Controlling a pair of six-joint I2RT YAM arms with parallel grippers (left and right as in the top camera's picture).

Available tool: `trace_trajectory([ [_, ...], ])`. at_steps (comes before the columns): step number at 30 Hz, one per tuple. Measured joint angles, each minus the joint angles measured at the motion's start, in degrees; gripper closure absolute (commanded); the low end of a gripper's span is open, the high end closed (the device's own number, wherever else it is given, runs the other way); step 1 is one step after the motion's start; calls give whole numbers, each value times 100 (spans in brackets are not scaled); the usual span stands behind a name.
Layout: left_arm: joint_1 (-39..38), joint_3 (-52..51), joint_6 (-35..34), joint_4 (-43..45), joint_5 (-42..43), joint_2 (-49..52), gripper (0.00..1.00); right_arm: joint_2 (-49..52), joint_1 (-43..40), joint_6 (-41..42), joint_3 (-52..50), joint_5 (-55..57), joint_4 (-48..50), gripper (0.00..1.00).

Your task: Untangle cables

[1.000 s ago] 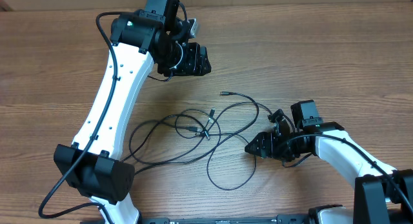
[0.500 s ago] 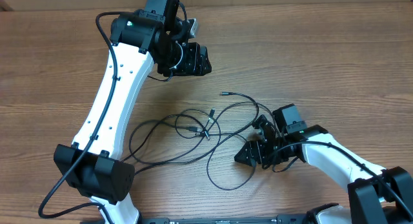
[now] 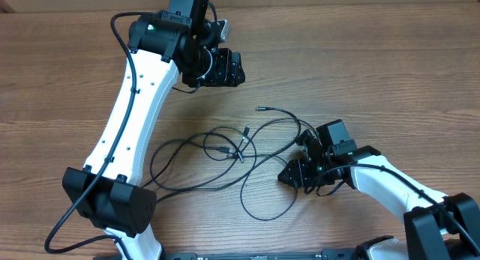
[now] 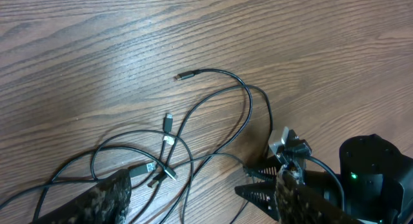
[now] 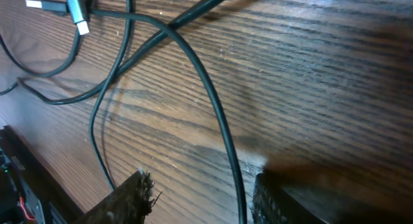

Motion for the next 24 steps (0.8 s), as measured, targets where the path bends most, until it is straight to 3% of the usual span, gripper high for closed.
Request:
trace_trajectory([
  [2,0,0,2,15,-2,0,28,59,0,4,0,31,4,60],
  [6,0,0,2,44,-2,0,28,87,0,76,0,57,22,96],
  [12,0,0,0,63,-20,0,28,68,0,356,369,52,-750,96],
  [20,0,0,2,105,-24,0,28,-667,2,555,3565,48,-2848,96],
  [22,0,0,2,114,-37,0,19,-730,0,588,4426,44,-3064,96],
  [24,0,0,-26,195,-61,0,18,-748,0,715,5410,59,-3071,96],
])
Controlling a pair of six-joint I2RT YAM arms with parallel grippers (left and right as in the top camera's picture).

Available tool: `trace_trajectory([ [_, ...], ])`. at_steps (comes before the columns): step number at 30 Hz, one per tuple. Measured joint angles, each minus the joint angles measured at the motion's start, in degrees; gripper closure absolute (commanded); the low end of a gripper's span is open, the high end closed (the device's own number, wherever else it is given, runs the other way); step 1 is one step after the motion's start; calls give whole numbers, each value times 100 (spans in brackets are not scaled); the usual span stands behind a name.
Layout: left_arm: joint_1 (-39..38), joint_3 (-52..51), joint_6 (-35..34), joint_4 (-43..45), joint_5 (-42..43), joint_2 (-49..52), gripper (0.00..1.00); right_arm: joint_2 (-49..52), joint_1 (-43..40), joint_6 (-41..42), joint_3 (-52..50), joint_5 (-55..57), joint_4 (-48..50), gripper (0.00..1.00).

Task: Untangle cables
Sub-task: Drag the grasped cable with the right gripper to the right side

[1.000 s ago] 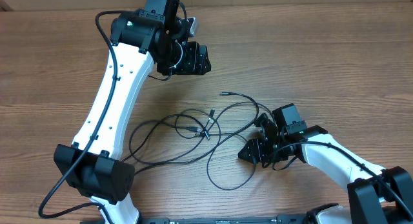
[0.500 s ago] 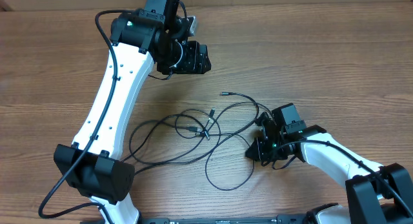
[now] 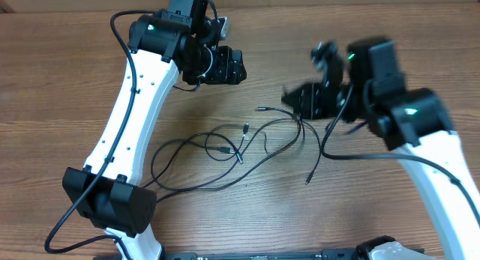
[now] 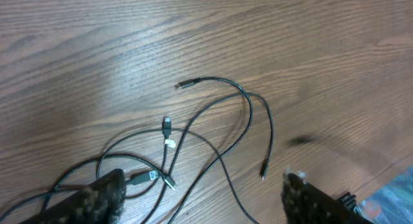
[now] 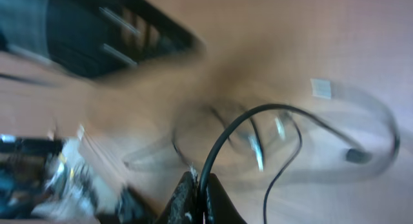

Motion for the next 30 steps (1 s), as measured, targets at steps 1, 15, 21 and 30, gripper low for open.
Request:
trace_trajectory([
  [1,0,0,2,74,-24,0,18,-9,0,39,181,24,20,96],
  [15,0,0,4,234,-144,0,5,-125,-1222,590,3139,2433,-498,97],
  [21,0,0,96,94,-216,0,4,175,-2750,605,3141,2524,-964,97],
  [30,0,0,227,33,-238,0,4,778,-4778,1169,3130,1060,1012,97],
])
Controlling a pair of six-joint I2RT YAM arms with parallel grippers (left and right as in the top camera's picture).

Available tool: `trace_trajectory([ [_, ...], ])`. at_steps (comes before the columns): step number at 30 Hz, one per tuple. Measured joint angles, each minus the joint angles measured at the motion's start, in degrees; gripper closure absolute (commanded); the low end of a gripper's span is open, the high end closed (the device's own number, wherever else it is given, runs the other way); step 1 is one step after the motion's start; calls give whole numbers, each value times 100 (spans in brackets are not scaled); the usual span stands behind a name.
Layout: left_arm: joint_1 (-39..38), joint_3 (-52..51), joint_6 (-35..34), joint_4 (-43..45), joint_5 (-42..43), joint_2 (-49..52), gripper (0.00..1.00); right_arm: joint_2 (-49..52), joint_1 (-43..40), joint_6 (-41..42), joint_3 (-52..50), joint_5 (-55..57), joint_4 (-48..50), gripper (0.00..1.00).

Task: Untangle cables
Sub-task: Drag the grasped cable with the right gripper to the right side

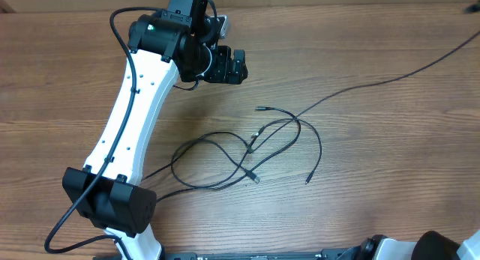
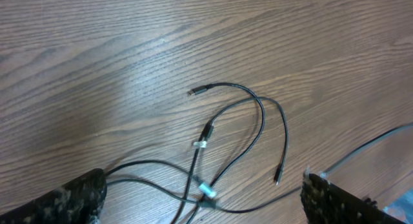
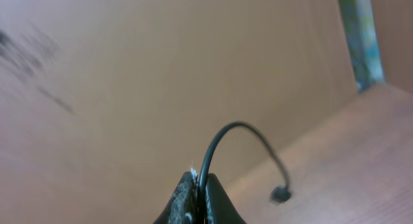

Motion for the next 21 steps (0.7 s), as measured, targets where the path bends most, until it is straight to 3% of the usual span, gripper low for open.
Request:
trace_trajectory([
  [6,0,0,2,-44,-9,0,4,0,-782,654,494,-409,1274,97],
  [11,0,0,2,-111,-20,0,4,144,-999,837,977,-566,1567,97],
  [18,0,0,2,-125,-20,0,5,927,-999,229,1064,87,745,97],
  [21,0,0,2,-83,-20,0,5,1746,-999,-66,1060,625,278,96],
])
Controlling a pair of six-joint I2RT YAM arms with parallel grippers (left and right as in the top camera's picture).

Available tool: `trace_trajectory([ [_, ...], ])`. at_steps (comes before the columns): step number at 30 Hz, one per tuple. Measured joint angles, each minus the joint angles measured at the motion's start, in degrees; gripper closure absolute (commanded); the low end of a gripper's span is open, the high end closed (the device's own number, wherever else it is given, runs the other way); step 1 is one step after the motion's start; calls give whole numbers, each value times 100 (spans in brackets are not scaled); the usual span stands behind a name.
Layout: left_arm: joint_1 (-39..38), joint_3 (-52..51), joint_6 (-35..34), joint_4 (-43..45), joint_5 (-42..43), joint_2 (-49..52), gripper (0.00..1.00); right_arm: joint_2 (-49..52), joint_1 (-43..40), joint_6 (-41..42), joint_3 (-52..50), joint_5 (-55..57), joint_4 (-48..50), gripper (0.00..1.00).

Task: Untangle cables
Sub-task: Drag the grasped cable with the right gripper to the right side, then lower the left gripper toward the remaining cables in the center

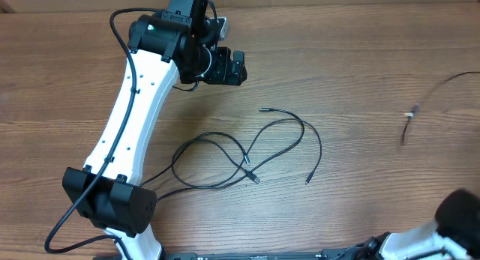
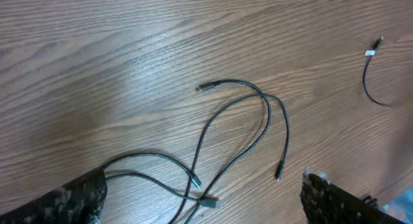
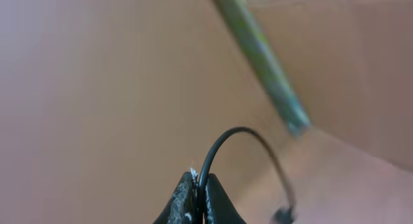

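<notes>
Two thin black cables (image 1: 247,151) lie loosely looped mid-table; in the left wrist view they show as cables (image 2: 258,114) with small plugs at their ends. A third black cable (image 1: 409,125) hangs apart at the right, its tagged end (image 2: 371,53) off the pile. My right gripper (image 3: 201,182) is shut on this cable, which arcs up out of the fingers; the gripper itself is outside the overhead view. My left gripper (image 1: 225,65) hovers open above the table's far side, its fingers (image 2: 58,198) wide apart over the pile.
The wooden table (image 1: 360,58) carries only the cables. The left arm's white link (image 1: 127,118) crosses the left side. A blurred dark part of the right arm (image 1: 457,211) shows at the bottom right corner.
The held cable ran taut from the pile to the upper right edge; now it is free of the pile, its end dangling at the right. The remaining loops have settled. The left gripper has not moved.
My right gripper was low beside the tangle, open around a cable. Then it was shut on that cable, raised over the pile. Then it was beyond the overhead view with the cable stretched taut. Now the cable is separated from the other two.
</notes>
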Motion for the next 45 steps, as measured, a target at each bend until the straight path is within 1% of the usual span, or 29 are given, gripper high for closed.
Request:
trace_trajectory([
  [4,0,0,2,63,2,0,5,684,0,-153,-7,393,-411,96],
  [6,0,0,2,72,0,0,5,901,0,-197,-15,503,-570,93],
  [8,0,0,2,83,0,0,5,1259,0,-240,-17,695,-1001,90],
  [11,0,0,0,105,0,0,5,1550,0,-280,-20,802,-1276,88],
  [12,0,0,0,107,0,0,5,1676,0,-297,-20,859,-1375,85],
  [13,0,0,0,107,0,0,5,1810,0,-308,-22,920,-1456,73],
  [14,0,0,0,109,2,2,5,1899,0,-323,-22,949,-1526,57],
  [15,0,0,0,109,0,0,5,1969,0,-341,-24,979,-1585,39],
  [16,0,0,0,109,0,2,5,2009,0,-332,-26,984,-1611,31],
  [18,0,0,0,109,0,0,5,2048,0,-341,-33,914,-1655,20],
  [19,0,0,2,120,0,2,6,2048,-2,-339,-33,831,-1641,17],
  [24,24,2,17,240,-44,2,12,1980,17,-588,-35,-173,-1947,16],
  [27,129,175,15,76,-68,28,14,1755,136,-752,-37,-638,-2201,16],
  [29,240,461,-4,-186,-87,52,11,1408,385,-890,-39,-953,-2409,15],
  [31,315,804,-68,-505,-146,59,11,951,763,-992,-39,-1172,-2592,14],
  [32,343,1010,-186,-741,-240,59,11,763,931,-1014,-39,-1239,-2645,15],
  [33,341,1102,-315,-903,-315,44,10,555,1110,-1056,-39,-1305,-2750,12],
  [35,337,1187,-715,-1397,-579,-39,9,142,1399,-1102,-33,-1434,-2933,12],
  [37,339,1204,-1071,-1849,-800,-98,10,-31,1434,-1115,-31,-1445,-3088,11],
  [38,339,1204,-1322,-2258,-1003,-138,10,-87,1419,-1123,-31,-1427,-3235,11],
  [41,326,844,-1722,-2245,-1231,-341,10,-24,1399,-1163,-31,-1377,-3353,10],
  [43,251,315,-1958,-2214,-1322,-555,10,24,1399,-1182,-31,-1311,-3379,10],
  [45,96,-411,-2149,-1899,-1394,-824,9,33,1394,-1202,-31,-1228,-3379,9],
])
